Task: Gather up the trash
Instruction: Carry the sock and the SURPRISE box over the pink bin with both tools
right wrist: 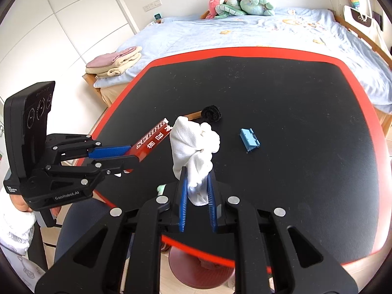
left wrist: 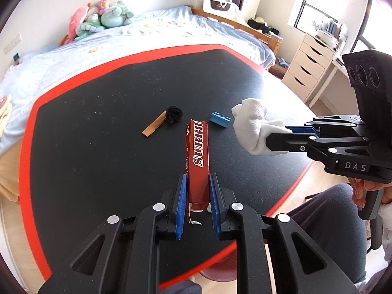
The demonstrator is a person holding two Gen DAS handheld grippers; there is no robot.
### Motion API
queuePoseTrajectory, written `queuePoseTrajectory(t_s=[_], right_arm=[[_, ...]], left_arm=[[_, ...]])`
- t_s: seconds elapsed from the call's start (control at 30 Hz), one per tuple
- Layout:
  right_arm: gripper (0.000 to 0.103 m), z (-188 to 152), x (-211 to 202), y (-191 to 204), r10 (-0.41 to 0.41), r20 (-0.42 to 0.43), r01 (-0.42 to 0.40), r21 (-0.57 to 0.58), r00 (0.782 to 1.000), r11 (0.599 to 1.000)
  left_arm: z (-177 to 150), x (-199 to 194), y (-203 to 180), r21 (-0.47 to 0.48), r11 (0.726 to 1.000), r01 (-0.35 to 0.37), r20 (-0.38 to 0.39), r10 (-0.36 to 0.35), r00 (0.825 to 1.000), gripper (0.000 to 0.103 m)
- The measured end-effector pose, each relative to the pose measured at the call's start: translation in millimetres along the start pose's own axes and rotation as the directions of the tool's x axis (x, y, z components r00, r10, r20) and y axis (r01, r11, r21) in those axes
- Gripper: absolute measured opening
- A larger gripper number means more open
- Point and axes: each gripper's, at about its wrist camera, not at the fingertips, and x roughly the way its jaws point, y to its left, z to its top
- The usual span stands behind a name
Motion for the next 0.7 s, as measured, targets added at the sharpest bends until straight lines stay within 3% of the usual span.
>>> queuePoseTrajectory(t_s=[0.4, 0.7], right_arm=[[0.014, -49, -61, 29, -0.064, 0.032, 0.065, -0.054, 0.997, 0.996], [0.014, -84, -79, 48, -0.081, 0.018, 0.082, -0.084, 0.997, 0.993]], left_arm=[[-40, -43, -33, 0.036, 0.999, 0.027, 0.021, -0.028, 0.999, 0.018], [-66, -58, -52, 0.054, 0.998, 0.046, 0.016, -0.047, 0.999, 0.018]])
